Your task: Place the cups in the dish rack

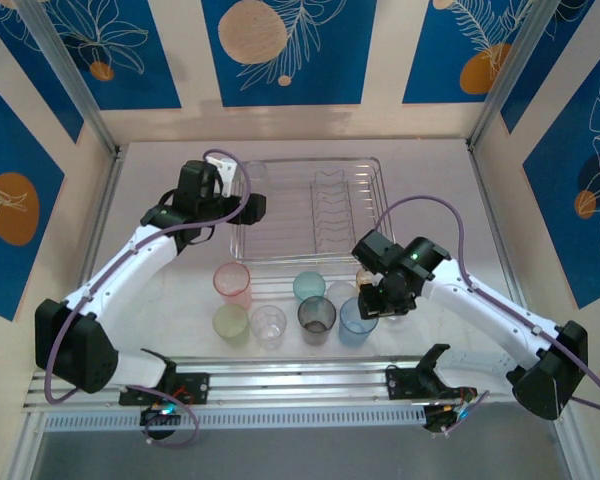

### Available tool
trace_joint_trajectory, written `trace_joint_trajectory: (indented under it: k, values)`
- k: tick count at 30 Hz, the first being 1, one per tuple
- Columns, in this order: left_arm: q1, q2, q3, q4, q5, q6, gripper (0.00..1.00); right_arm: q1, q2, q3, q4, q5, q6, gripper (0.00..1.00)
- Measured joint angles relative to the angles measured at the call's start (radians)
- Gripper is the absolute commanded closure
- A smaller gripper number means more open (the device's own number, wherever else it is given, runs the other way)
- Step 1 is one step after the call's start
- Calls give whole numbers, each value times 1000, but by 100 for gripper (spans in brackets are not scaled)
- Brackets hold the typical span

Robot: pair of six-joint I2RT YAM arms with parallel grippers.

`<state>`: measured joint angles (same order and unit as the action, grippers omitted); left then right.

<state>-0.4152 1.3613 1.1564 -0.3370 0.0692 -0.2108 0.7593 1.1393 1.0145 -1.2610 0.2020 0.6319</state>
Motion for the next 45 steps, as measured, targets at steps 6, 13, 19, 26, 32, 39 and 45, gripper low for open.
trace_joint_trajectory:
  k: [6, 13, 19, 26, 32, 39, 45]
  values:
    - [0, -18, -25, 5, 16, 10, 0, 0, 19, -2, 46, 5, 7, 76]
    - [0, -26, -26, 3, 46, 11, 0, 0, 24, -18, 49, 16, 15, 86]
    - [0, -26, -26, 5, 101, 16, 0, 0, 24, -30, 44, 20, 31, 100]
    - [0, -32, -39, 13, 211, 34, 0, 0, -2, -18, -3, 24, 26, 100]
    - [0, -37, -41, 44, 396, 33, 0, -89, -191, 54, -90, -2, -32, 100]
    - [0, -76, -95, 194, 606, -2, 0, -341, -307, 263, -192, -110, -157, 100]
    - [0, -90, -143, 418, 797, -110, 0, -504, -302, 429, -190, -269, -260, 100]
